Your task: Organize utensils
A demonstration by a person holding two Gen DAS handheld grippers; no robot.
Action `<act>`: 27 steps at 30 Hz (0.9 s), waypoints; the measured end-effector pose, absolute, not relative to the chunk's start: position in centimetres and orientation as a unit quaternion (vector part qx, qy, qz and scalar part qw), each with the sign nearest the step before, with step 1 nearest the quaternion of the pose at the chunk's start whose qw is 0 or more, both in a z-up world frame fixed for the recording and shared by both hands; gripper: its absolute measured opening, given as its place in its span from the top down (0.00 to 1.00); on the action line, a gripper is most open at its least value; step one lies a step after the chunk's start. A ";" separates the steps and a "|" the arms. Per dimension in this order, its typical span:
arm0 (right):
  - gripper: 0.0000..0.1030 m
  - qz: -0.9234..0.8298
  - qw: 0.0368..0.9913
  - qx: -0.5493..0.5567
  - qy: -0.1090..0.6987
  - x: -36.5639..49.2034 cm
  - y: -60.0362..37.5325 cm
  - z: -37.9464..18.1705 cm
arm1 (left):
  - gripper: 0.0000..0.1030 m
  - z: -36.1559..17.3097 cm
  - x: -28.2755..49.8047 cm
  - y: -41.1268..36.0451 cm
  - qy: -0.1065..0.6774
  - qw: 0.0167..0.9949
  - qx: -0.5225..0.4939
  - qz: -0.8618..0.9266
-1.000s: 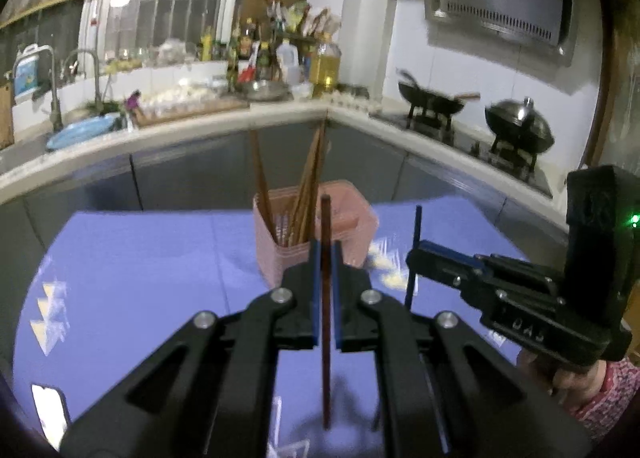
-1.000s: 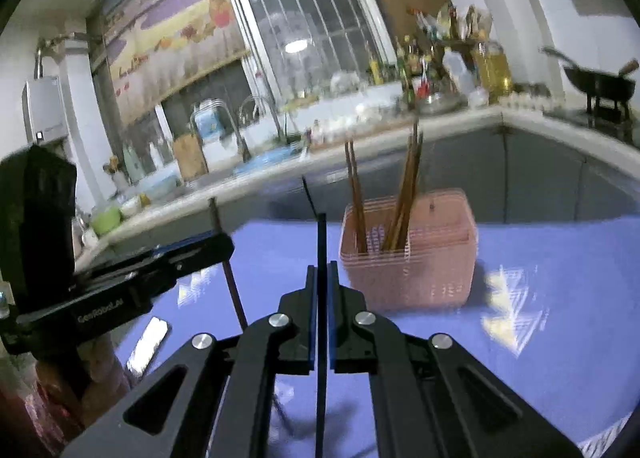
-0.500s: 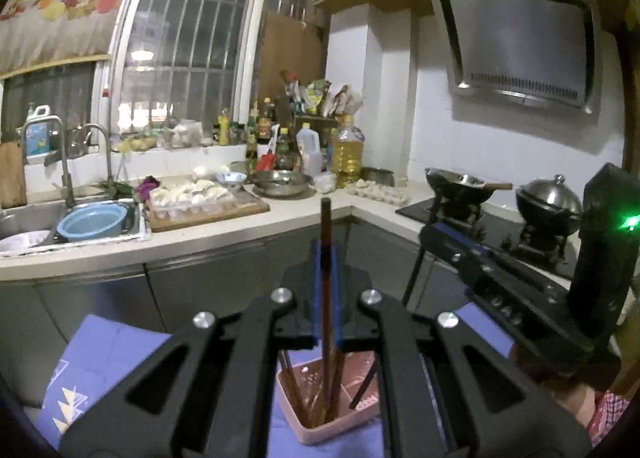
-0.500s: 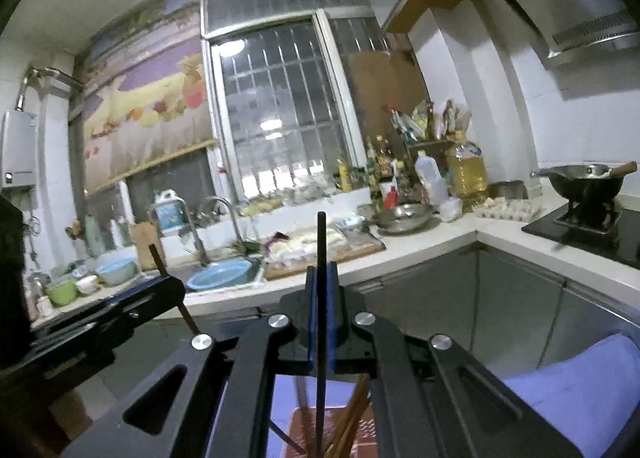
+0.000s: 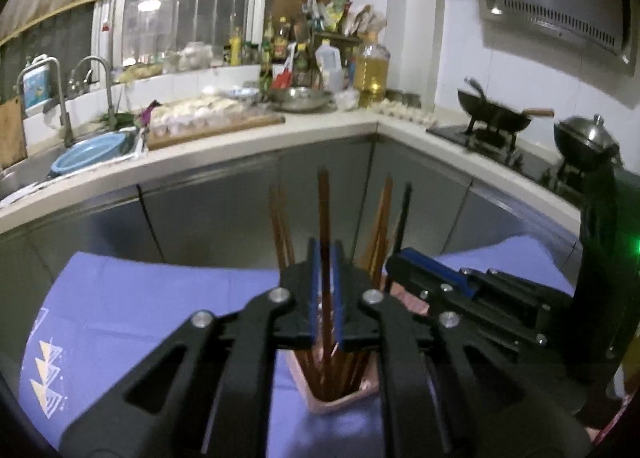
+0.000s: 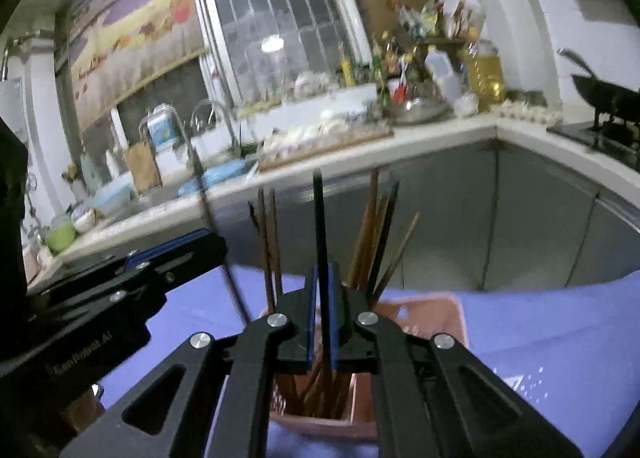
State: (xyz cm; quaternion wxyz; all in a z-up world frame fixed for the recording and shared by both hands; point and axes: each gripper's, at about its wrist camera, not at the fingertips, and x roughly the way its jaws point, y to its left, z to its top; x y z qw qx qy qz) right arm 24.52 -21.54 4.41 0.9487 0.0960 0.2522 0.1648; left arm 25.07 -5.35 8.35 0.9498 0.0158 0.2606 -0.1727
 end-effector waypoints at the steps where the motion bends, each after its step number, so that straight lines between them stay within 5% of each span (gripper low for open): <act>1: 0.93 0.167 0.947 0.099 0.257 24.3 -21.4 4.3 | 0.75 8.2 24.8 -5.2 0.263 0.950 0.018 -0.168; 6: 0.85 0.172 0.945 0.136 0.243 21.5 -22.5 5.1 | 0.69 8.9 21.8 -3.6 0.244 0.956 0.006 -0.159; 10: 0.60 0.170 0.947 0.153 0.227 17.8 -23.2 5.4 | 0.69 8.5 18.8 -1.8 0.246 0.957 -0.010 -0.151; 14: 0.51 0.165 0.946 0.166 0.223 12.9 -23.3 3.7 | 0.68 5.6 14.7 -0.2 0.268 0.953 -0.018 -0.139; 27: 0.43 0.134 0.923 0.193 0.305 -1.8 -21.9 -4.2 | 0.61 -1.5 4.0 1.2 0.323 0.941 0.008 -0.098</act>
